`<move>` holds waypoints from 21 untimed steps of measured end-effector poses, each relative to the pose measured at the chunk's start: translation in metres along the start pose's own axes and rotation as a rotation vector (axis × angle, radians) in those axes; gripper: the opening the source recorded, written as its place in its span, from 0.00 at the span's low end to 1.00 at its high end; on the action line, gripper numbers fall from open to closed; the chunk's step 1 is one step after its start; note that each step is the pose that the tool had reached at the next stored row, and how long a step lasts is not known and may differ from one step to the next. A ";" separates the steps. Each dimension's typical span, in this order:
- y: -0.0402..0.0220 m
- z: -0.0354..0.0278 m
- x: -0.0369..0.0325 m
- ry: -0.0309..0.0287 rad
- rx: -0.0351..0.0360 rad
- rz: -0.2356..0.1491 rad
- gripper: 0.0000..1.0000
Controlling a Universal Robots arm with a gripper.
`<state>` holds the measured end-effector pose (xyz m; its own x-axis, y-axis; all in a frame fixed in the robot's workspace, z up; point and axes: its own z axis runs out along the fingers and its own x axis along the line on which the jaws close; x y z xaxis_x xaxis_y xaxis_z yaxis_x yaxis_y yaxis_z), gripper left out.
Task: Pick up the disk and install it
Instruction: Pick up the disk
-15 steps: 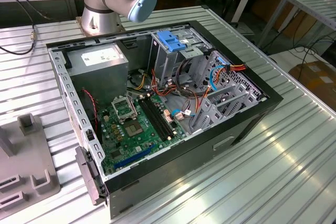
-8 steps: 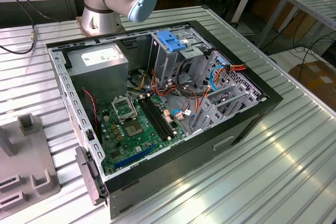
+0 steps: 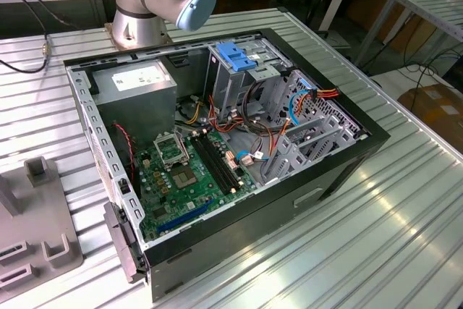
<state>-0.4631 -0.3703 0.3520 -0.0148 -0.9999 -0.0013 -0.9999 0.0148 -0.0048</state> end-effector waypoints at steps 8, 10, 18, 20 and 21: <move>0.0000 -0.0062 0.0000 0.0000 -0.0001 0.000 0.37; 0.0000 -0.0072 0.0000 0.0000 -0.0001 0.000 0.37; -0.0001 -0.0126 0.0000 0.0000 0.0000 0.000 0.37; -0.0001 -0.0137 0.0000 0.0000 0.0000 0.000 0.37; -0.0001 -0.0143 0.0000 0.0000 -0.0001 0.000 0.37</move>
<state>-0.4631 -0.3703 0.3663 -0.0148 -0.9999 -0.0013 -0.9999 0.0148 -0.0047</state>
